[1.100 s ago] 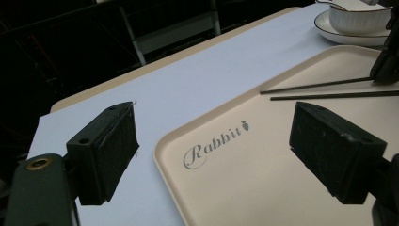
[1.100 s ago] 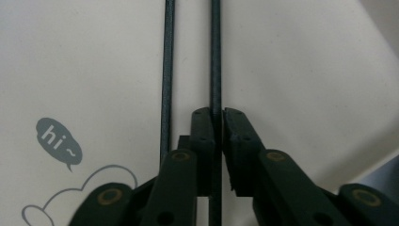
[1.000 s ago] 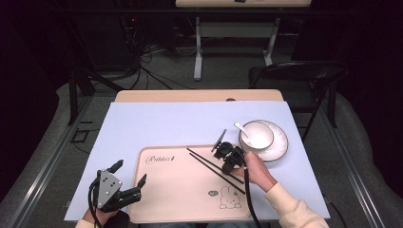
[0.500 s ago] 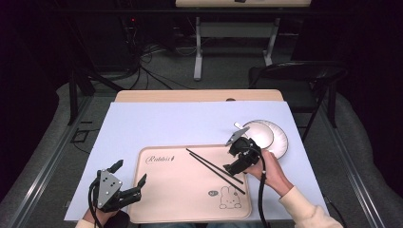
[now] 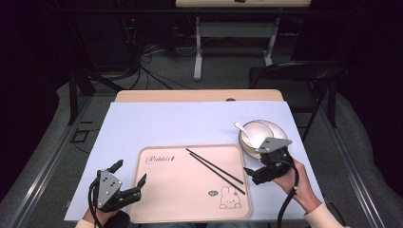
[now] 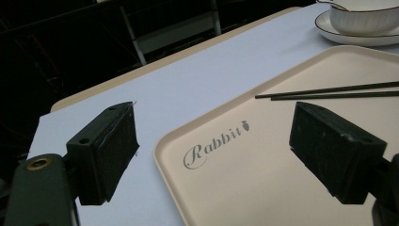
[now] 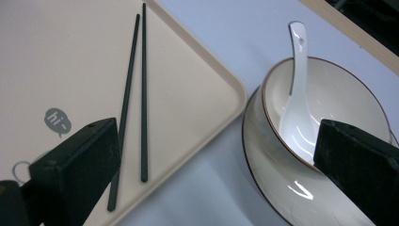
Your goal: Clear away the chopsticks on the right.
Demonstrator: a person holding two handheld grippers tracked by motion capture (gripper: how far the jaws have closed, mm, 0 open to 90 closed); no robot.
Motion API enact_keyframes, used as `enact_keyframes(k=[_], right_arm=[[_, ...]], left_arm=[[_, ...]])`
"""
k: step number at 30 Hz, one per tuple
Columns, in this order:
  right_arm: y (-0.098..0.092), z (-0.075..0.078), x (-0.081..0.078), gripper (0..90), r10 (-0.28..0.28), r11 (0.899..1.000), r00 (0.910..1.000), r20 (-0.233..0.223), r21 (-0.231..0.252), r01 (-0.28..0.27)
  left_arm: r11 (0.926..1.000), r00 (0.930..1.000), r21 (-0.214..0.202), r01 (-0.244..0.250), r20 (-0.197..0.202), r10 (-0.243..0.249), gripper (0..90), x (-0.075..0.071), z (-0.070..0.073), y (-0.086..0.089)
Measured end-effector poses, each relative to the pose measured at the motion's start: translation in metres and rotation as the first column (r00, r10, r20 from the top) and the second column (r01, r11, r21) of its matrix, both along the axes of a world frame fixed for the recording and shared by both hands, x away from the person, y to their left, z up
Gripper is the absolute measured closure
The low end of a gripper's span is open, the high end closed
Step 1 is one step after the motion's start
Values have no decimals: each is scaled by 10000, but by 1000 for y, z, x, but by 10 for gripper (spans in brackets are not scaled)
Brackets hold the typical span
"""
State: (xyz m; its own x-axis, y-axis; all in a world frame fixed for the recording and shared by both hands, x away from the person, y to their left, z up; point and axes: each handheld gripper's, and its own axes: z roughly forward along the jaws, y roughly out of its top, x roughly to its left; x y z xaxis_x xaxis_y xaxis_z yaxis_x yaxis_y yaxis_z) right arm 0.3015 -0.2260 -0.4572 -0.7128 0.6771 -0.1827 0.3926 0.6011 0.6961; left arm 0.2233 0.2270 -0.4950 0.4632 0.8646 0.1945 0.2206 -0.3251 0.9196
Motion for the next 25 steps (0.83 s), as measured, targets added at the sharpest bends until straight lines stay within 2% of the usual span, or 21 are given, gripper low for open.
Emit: enact_keyframes(k=[4,10,13,15,19,21,23,25], right_arm=[[-22,-2,-17,0,-394,9987,9970,673,350,372],[-45,-12,-39,0,-880,9943,9905,1058,697,809],[-53,-21,-49,0,-1123,9904,9882,1040,929,1028],[-58,-27,-54,0,-1170,9884,9895,852,1074,1076],[-64,-35,-61,0,-1288,9810,9890,732,1553,1162],[-66,-35,-62,0,-1354,9815,9877,780,1464,1230],[-70,-36,-58,0,-1697,9777,9827,739,1379,1585],[-75,-38,-51,0,-2135,9725,9750,616,1089,2060]], left_arm=[[10000,10000,14,-22,11,22,156,0,0,-1],[10000,10000,8,-44,12,44,156,0,0,0],[10000,10000,19,-55,11,55,156,0,0,-1],[10000,10000,26,-47,13,47,156,0,0,-1],[10000,10000,12,-51,16,51,156,0,0,-1],[10000,10000,52,-54,0,54,156,0,0,-1],[9999,10000,89,-50,-9,50,156,0,0,-1],[9999,10000,110,-63,-14,63,156,0,0,-2]])
